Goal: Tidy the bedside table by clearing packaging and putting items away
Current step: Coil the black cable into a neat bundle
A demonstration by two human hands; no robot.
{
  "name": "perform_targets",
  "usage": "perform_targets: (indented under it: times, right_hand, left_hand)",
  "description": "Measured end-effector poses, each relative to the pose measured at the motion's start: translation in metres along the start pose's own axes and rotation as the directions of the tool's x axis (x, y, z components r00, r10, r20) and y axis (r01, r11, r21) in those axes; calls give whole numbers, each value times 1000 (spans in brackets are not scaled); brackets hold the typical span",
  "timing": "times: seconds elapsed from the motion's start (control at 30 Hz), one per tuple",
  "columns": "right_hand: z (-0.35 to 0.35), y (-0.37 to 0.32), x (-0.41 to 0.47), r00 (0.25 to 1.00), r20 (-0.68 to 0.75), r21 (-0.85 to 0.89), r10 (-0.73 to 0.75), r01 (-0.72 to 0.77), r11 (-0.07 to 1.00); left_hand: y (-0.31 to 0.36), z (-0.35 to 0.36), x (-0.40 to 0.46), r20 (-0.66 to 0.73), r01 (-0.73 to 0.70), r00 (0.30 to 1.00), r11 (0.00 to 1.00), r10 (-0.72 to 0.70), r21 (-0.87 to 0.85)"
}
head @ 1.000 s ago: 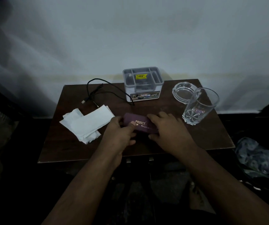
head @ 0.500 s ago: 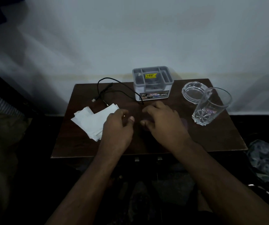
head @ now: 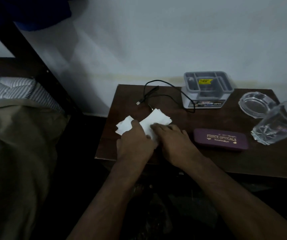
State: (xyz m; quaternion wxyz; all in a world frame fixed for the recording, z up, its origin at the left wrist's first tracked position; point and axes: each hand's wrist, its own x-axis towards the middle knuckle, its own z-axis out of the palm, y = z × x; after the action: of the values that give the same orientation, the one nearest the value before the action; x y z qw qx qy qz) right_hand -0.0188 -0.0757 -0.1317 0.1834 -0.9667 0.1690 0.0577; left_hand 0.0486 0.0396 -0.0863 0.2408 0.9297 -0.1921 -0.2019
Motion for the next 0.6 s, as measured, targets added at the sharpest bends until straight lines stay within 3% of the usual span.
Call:
perform_targets:
  times: [0.07,0.17,0.3,0.43,0.6]
  right_hand:
    - [-5,-1,3,999,-31,11,40,-40,999]
    - [-12,-1,0,992,-18,99,128,-126,987]
    - [-13,-4,-12,989,-18,84,147,-145,986]
    - [-13,0,-18,986,-92,-13,136,-138,990]
    - [-21,15,-12,976,-157,-142,153,-176,974]
  left_hand:
    - [-3,-4,2,-18,14,1000,999,-14,-29]
    - [-9,-4,2,73,44,996,999,-42,-31]
    - [-18,3,0,173,-8,985,999,0,45]
    - [-19,6,-1,170,-70,984,996,58,63]
    - [-15,7,4,120,-89,988,995,95,-53]
